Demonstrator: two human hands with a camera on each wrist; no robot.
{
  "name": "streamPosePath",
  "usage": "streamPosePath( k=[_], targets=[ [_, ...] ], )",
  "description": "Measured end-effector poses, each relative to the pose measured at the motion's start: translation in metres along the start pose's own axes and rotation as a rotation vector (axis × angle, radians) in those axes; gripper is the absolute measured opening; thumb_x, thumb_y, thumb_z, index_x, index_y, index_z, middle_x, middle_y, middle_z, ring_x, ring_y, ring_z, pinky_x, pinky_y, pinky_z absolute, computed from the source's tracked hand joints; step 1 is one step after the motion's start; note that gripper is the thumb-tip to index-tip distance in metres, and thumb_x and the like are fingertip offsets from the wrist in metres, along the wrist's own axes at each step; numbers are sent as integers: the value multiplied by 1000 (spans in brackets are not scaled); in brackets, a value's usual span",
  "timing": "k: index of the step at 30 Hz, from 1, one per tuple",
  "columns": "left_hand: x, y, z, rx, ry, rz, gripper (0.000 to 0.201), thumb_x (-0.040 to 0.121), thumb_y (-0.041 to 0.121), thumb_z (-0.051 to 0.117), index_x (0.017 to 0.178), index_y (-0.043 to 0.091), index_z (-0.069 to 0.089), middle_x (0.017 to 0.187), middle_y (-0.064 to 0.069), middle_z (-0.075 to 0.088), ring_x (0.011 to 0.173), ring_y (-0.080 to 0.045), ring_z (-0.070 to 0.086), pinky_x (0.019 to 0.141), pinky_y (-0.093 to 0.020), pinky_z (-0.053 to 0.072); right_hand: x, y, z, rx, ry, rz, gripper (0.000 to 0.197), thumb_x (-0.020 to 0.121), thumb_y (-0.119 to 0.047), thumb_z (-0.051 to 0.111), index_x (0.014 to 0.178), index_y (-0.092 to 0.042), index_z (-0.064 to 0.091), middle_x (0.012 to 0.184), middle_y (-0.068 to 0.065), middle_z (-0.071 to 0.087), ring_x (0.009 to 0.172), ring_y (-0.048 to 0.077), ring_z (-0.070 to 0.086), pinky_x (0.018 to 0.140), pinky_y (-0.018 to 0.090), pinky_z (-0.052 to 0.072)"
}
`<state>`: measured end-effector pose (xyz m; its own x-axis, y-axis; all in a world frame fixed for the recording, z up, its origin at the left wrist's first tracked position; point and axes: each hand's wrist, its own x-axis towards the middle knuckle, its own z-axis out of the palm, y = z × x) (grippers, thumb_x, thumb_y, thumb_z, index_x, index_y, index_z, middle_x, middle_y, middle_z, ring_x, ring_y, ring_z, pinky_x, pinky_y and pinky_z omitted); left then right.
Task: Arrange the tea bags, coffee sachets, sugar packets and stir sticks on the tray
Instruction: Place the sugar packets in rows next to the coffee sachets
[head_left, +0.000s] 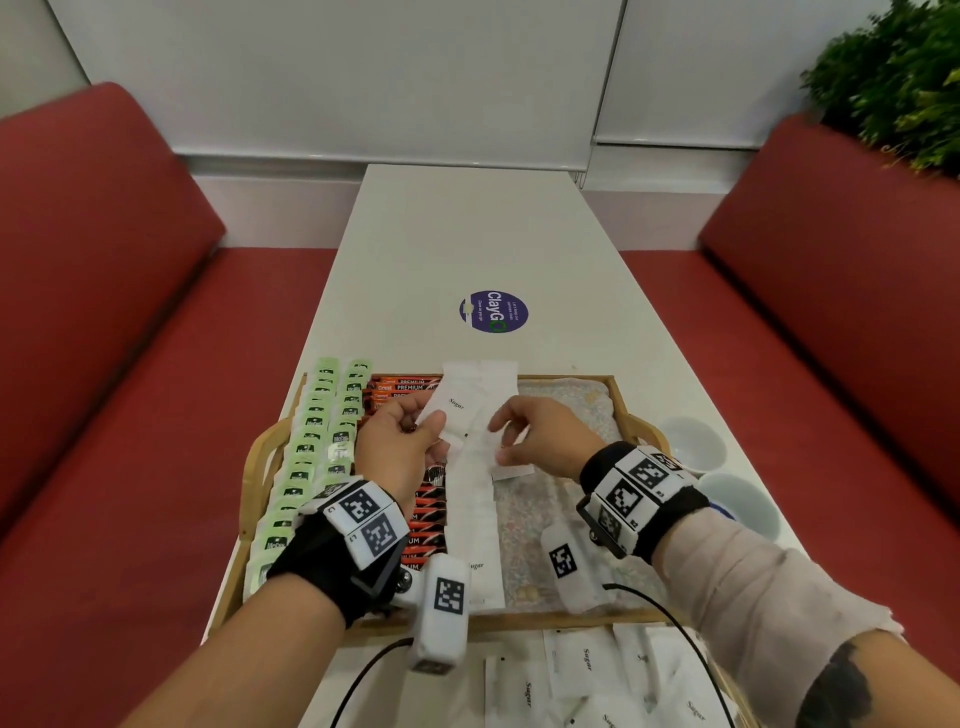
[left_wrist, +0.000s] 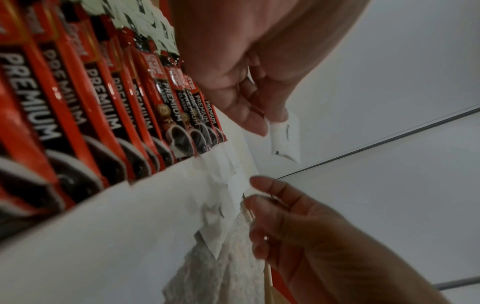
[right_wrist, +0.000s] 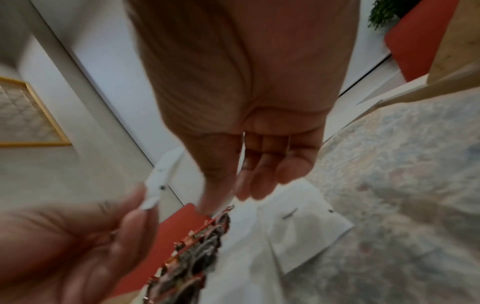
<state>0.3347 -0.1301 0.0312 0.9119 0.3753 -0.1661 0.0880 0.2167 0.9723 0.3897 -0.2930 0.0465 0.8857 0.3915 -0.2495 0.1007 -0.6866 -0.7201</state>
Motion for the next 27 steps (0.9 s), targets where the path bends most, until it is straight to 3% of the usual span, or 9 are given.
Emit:
streamPosePath(
  k=[2, 5, 10, 14, 16, 19, 21, 24, 27],
  targets=[
    [-2, -1, 4, 0, -27, -22, 23, 91, -6, 53, 107, 8, 60, 90, -4, 64, 73, -11, 61, 54, -13, 52, -5, -9, 0, 124, -48, -26, 22, 78, -13, 77, 90, -19, 60, 78, -4, 63, 57, 5, 54, 51, 14, 41],
    [-4, -2, 8, 7, -60, -47, 23, 91, -7, 53, 103, 12, 59, 93, -5, 64, 78, -13, 62, 54, -14, 53, -8, -15, 0, 215, 27, -60, 14, 88, -18, 66, 78, -19, 56, 69, -4, 63, 55, 9, 57, 51, 19, 44],
    [-5, -3, 9, 105, -106, -63, 30, 89, -4, 57, 113, 13, 59, 88, 2, 59, 77, -11, 57, 57, -21, 50, -4, -8, -2, 262, 90, -19, 10, 96, -11, 51, 100, -5, 58, 81, 5, 63, 54, 14, 58, 56, 28, 46],
    [-4, -2, 5, 135, -65, -49, 29, 90, -3, 55, 112, 16, 59, 98, 2, 60, 83, -12, 57, 69, -28, 50, -3, 3, -8, 133, 107, 63, 10, 99, -10, 42, 106, -12, 48, 83, 6, 62, 54, 18, 60, 52, 27, 48],
    [-4, -2, 3, 149, -56, -36, 29, 90, -4, 54, 111, 15, 58, 99, 2, 61, 80, -10, 57, 65, -25, 49, -1, 9, -9, 21, 75, 115, 6, 98, -7, 44, 100, -13, 44, 73, 4, 57, 55, 19, 58, 52, 28, 48],
    [-4, -2, 2, 161, -58, -28, 28, 90, -6, 52, 107, 15, 57, 100, 0, 61, 76, -9, 56, 58, -19, 48, 2, 17, -6, -47, 36, 177, 9, 95, -8, 52, 96, -11, 43, 75, 2, 53, 58, 17, 53, 49, 24, 43],
    [-4, -3, 2, 161, -62, -30, 28, 90, -8, 52, 105, 15, 58, 100, -1, 61, 74, -10, 55, 54, -18, 47, 4, 21, -2, -111, 32, 189, 15, 93, -12, 57, 99, -12, 44, 82, 2, 54, 66, 18, 55, 53, 24, 43],
    [-4, -3, 2, 169, -70, -36, 28, 90, -8, 52, 105, 15, 58, 98, -1, 61, 72, -10, 54, 54, -18, 46, 7, 23, 3, -167, 35, 215, 22, 89, -16, 63, 103, -11, 47, 95, 5, 57, 85, 22, 56, 71, 31, 47],
    [-3, -4, 1, 185, -78, -36, 27, 90, -7, 52, 104, 15, 58, 99, 0, 61, 74, -11, 55, 55, -20, 47, 10, 22, 6, -177, 27, 242, 22, 87, -16, 66, 96, -12, 46, 101, 10, 62, 94, 27, 59, 82, 36, 49]
  ],
)
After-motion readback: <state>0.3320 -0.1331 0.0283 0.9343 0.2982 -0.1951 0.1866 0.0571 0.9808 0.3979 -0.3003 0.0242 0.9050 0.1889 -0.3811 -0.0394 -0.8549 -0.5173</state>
